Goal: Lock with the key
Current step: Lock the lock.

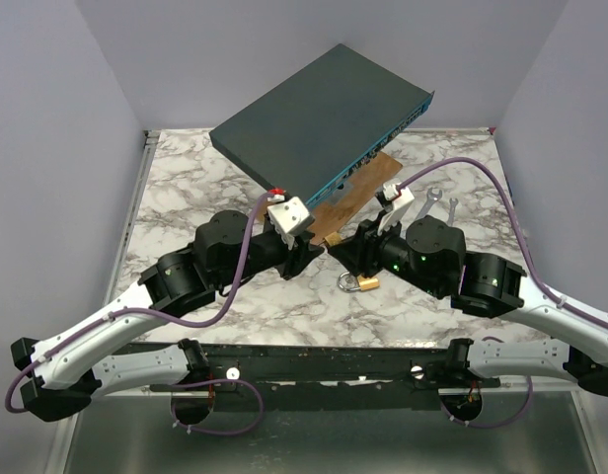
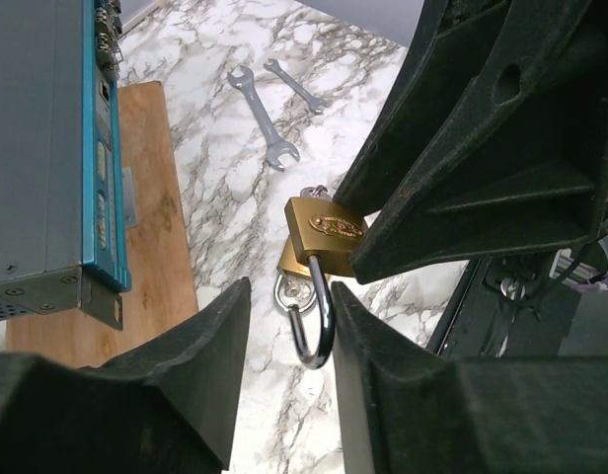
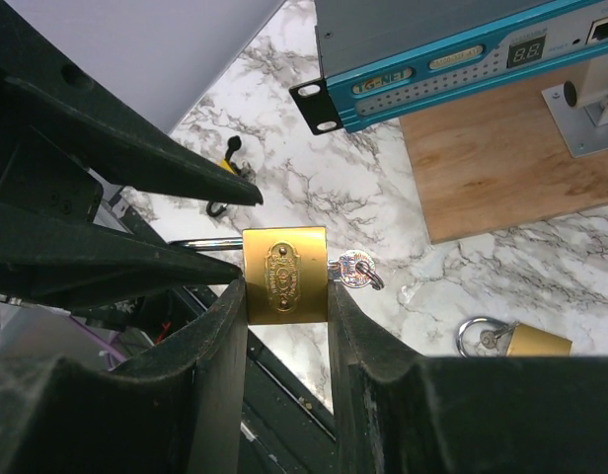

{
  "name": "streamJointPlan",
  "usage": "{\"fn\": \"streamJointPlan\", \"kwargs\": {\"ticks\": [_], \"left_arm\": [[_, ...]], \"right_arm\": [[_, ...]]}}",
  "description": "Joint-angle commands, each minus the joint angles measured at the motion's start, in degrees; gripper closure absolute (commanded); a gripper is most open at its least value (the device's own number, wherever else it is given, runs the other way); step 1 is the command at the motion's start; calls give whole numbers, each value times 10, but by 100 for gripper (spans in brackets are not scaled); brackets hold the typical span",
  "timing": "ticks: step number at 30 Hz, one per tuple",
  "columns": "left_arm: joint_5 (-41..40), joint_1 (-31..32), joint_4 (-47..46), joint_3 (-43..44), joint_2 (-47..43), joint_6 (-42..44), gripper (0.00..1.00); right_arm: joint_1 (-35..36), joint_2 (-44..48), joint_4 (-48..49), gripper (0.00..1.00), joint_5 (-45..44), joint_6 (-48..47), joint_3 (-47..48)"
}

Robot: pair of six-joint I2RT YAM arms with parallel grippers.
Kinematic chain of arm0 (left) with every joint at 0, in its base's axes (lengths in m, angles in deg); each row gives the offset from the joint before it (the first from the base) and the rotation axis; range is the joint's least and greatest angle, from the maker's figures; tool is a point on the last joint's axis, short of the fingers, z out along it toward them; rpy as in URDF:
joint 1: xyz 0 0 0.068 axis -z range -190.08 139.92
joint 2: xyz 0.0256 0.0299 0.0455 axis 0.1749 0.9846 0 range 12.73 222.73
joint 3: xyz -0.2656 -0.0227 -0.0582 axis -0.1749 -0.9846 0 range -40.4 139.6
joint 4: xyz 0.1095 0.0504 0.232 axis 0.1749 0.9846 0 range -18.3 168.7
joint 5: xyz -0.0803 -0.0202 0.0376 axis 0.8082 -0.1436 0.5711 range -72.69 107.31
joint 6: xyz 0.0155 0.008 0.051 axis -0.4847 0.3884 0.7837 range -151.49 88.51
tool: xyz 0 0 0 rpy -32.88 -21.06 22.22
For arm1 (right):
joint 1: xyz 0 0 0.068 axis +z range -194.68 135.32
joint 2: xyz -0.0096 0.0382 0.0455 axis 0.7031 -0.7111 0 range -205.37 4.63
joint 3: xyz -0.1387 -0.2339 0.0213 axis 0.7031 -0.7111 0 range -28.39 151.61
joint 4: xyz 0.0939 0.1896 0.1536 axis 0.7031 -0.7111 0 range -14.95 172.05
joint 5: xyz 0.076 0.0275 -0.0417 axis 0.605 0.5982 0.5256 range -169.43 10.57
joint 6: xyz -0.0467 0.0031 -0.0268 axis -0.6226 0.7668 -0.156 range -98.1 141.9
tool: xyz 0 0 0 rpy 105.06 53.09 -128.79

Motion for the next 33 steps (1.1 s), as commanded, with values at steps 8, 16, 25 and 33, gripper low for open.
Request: {"fn": "streamJointPlan", "kwargs": {"ticks": [8, 16, 25, 33], "left_arm": [[1, 0, -3, 14, -15, -13, 61], [2, 0, 5, 15, -13, -14, 75], [16, 0, -5, 27, -15, -37, 100], [17, 0, -55, 36, -61, -80, 100]], "right_arm": [[2, 1, -3, 89, -8, -1, 14], [2, 4, 0, 89, -8, -1, 15], [2, 4, 6, 79, -11, 1, 13], [2, 25, 32, 32, 5, -3, 4]]}}
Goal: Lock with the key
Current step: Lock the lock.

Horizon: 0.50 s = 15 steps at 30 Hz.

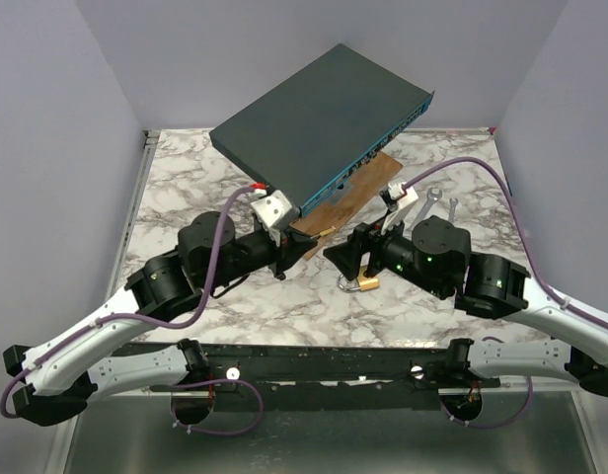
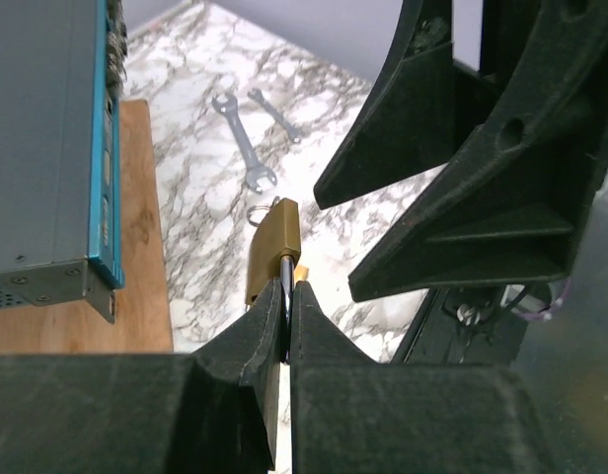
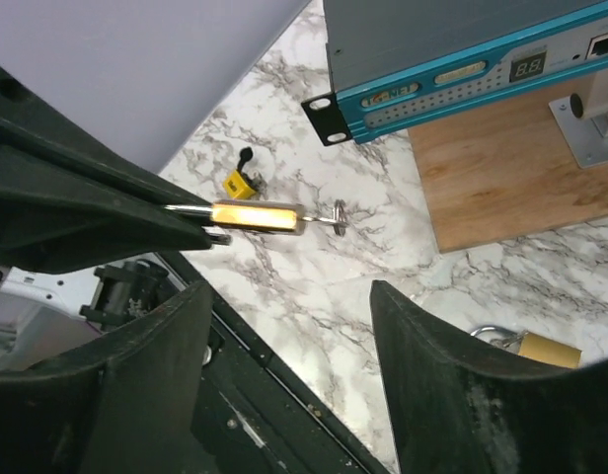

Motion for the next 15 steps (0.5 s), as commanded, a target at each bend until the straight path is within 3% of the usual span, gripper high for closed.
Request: {"fn": "streamJointPlan", "kwargs": {"ticks": [1, 6, 11, 15], "left_arm": [[12, -2, -57, 33, -47, -30, 100], [53, -2, -62, 54, -79, -32, 100], [106, -2, -32, 108, -84, -34, 100], [159, -2, -6, 146, -82, -49, 100]], "right_arm": [[1, 27, 25, 29, 7, -13, 5], [1, 50, 40, 23, 11, -74, 21], [2, 86, 139, 23, 198, -171, 19], [2, 61, 161, 23, 279, -198, 52]]}}
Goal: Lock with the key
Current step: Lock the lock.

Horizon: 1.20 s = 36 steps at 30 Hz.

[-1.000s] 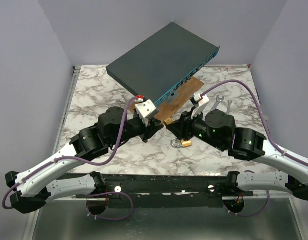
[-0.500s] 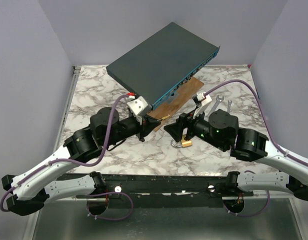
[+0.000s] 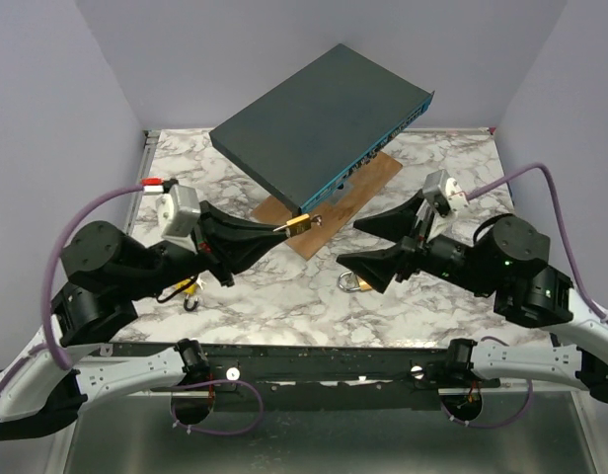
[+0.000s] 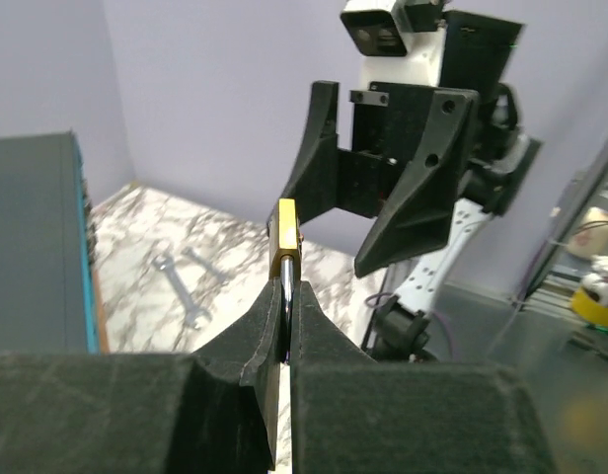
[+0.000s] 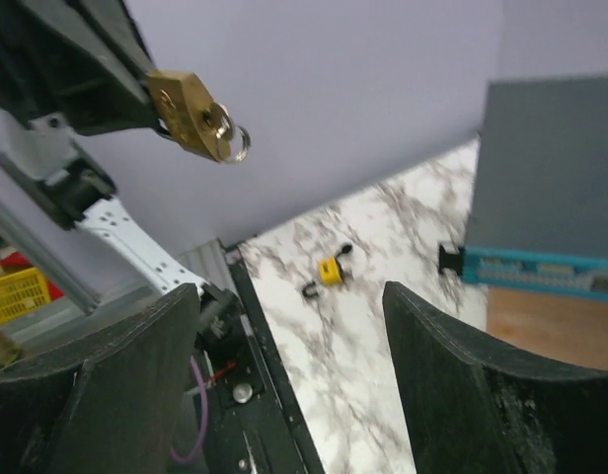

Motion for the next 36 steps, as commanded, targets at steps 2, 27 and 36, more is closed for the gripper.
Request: {"fn": "streamJointPlan", "kwargs": {"ticks": [2, 27, 36], "left_arm": [[100, 0, 24, 49, 5, -24, 100], [214, 0, -19, -21, 2, -68, 100], [204, -1, -24, -27, 4, -70, 100]], "right_arm": [[2, -37, 73, 23, 175, -64, 56], [2, -39, 149, 52, 287, 22, -13], [2, -31, 168, 57, 303, 37, -21]]}}
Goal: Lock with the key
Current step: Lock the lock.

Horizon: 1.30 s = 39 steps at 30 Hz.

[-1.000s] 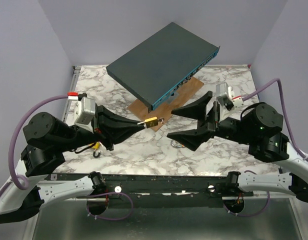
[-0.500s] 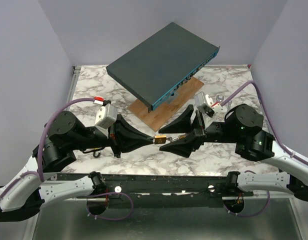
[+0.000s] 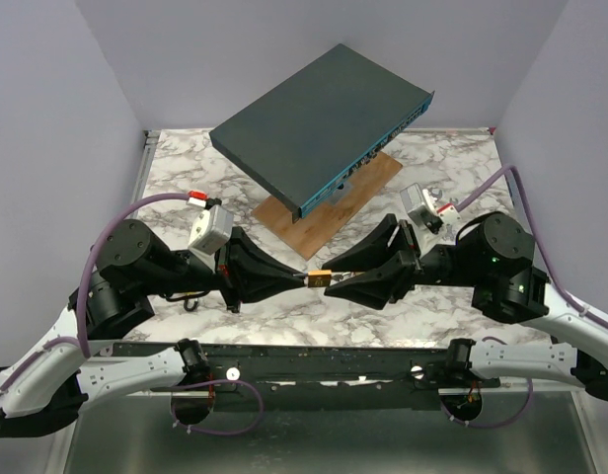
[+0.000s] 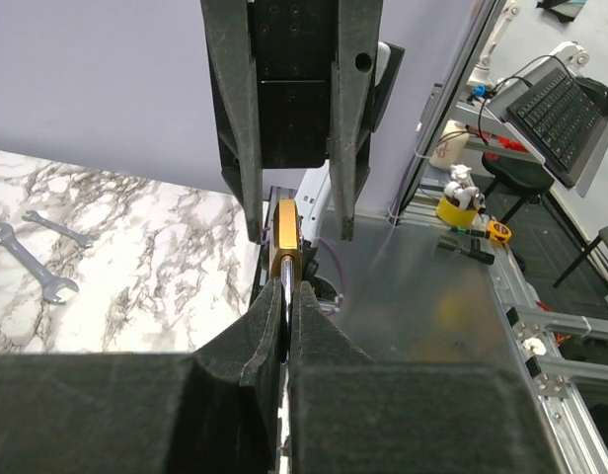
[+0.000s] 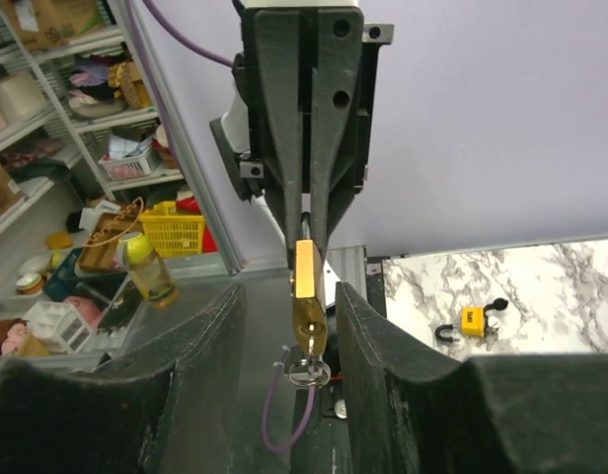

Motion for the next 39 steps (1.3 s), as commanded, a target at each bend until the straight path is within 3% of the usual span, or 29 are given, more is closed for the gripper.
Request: {"fn": "streamJointPlan", "kwargs": {"ticks": [1, 9, 33, 35, 38, 39], "left_arm": [[5, 0, -30, -3, 0, -8, 100], [2, -1, -35, -3, 5, -10, 100], [-9, 0, -31, -6, 8, -11, 100], [-11, 0, -28, -6, 10, -11, 100], [-12, 0, -23, -4, 11, -12, 100], [-14, 0, -20, -4, 12, -11, 100]], "right_arm": [[2, 3, 28, 57, 25, 13, -11], [2, -7, 29, 57, 25, 13, -15], [2, -5, 39, 77, 27, 23, -21], [2, -6, 39, 82, 23, 27, -20], [2, -11, 34, 99, 19, 33, -15], [2, -11, 33, 99, 15, 34, -15]]}}
